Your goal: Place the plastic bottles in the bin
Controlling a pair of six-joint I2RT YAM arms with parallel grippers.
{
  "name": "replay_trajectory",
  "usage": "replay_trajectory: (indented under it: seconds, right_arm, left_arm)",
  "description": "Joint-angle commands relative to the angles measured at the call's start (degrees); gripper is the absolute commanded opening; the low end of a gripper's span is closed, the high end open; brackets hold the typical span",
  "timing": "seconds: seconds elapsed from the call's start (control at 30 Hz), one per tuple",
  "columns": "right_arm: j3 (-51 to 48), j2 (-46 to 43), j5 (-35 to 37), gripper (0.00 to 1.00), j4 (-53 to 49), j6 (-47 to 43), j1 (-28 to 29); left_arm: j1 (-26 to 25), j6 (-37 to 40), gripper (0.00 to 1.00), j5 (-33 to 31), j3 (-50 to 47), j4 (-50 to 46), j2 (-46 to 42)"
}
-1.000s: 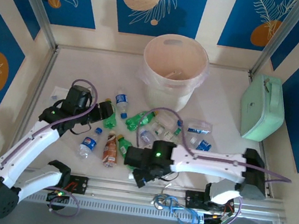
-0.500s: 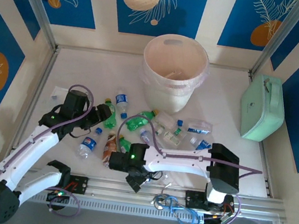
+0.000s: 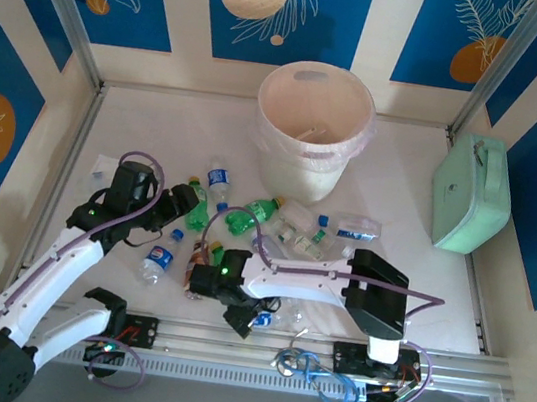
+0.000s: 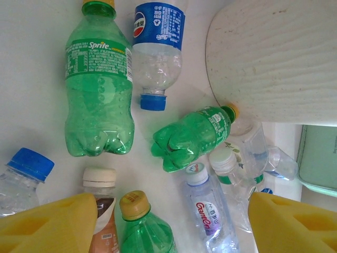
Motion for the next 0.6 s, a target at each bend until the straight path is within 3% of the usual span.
replay_trajectory:
  seconds: [0.0, 0.27, 0.57]
  right_arm:
    - [-0.30, 0.32, 0.43, 1.00, 0.73, -2.22, -0.94]
    - [-2.10, -0.17, -1.52, 0.95, 3.97, -3.50, -3.12]
    - [-3.16, 0.90, -3.09, 0.97, 4.80, -4.51, -2.39]
  left_arm:
    - [1.01, -0.84, 0.75, 0.88, -0.84, 0.58, -1.04]
    - [1.93, -1.19, 0.74, 1.83, -1.72, 1.75, -0.49]
    - [2.99, -1.30, 0.74, 2.62, -2.58, 2.53, -0.63]
